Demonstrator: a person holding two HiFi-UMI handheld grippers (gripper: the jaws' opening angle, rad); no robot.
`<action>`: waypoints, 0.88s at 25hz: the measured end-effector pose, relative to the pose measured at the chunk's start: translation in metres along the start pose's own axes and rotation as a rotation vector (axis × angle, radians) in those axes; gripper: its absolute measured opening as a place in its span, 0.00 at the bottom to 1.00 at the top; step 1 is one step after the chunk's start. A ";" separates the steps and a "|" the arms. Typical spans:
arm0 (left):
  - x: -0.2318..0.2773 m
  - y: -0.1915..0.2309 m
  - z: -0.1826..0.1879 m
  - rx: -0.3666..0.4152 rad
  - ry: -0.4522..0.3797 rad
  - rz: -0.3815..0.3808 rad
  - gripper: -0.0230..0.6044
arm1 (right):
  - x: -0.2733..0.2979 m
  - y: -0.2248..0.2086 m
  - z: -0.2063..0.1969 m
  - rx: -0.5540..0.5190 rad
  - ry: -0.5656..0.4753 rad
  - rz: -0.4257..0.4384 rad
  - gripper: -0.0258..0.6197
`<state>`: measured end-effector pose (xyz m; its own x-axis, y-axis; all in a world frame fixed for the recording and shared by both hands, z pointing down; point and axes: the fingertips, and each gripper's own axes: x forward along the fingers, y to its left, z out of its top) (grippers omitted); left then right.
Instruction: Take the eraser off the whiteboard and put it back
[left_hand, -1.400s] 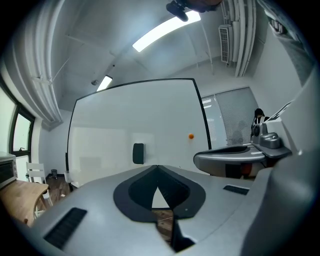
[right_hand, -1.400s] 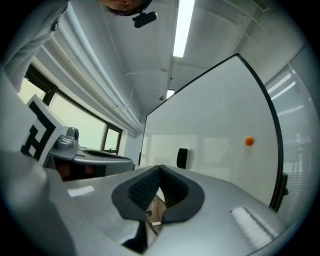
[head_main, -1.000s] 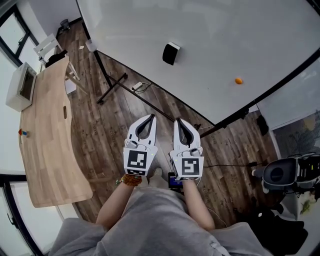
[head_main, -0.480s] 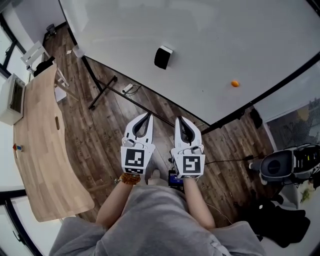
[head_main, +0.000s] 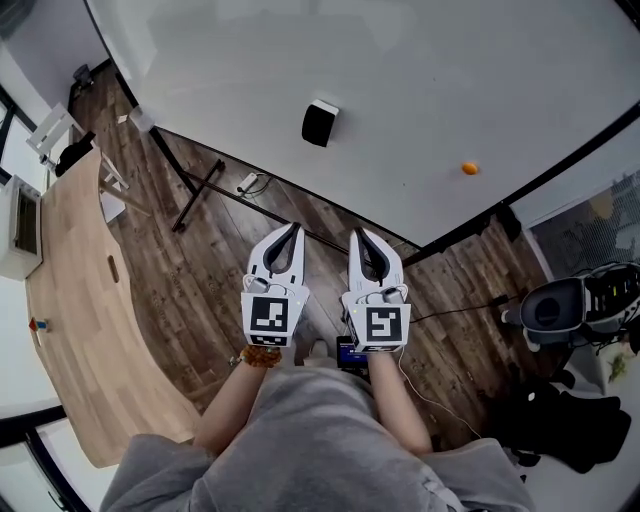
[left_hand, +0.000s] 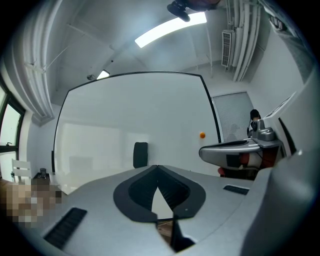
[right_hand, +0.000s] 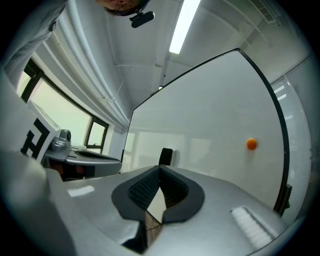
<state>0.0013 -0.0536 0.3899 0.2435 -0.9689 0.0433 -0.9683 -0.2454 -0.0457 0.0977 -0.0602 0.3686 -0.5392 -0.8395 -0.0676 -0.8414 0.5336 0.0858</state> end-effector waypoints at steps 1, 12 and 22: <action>0.002 0.000 0.001 -0.003 0.001 -0.007 0.05 | 0.001 -0.002 0.000 -0.002 0.001 -0.007 0.06; 0.028 0.016 0.002 0.014 -0.009 -0.062 0.05 | 0.021 -0.010 -0.003 -0.017 0.008 -0.071 0.06; 0.056 0.026 0.004 0.005 -0.017 -0.109 0.05 | 0.036 -0.021 0.000 -0.030 0.015 -0.127 0.06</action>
<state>-0.0096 -0.1141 0.3877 0.3482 -0.9369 0.0317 -0.9358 -0.3494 -0.0466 0.0959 -0.1018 0.3648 -0.4276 -0.9016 -0.0653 -0.9013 0.4197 0.1071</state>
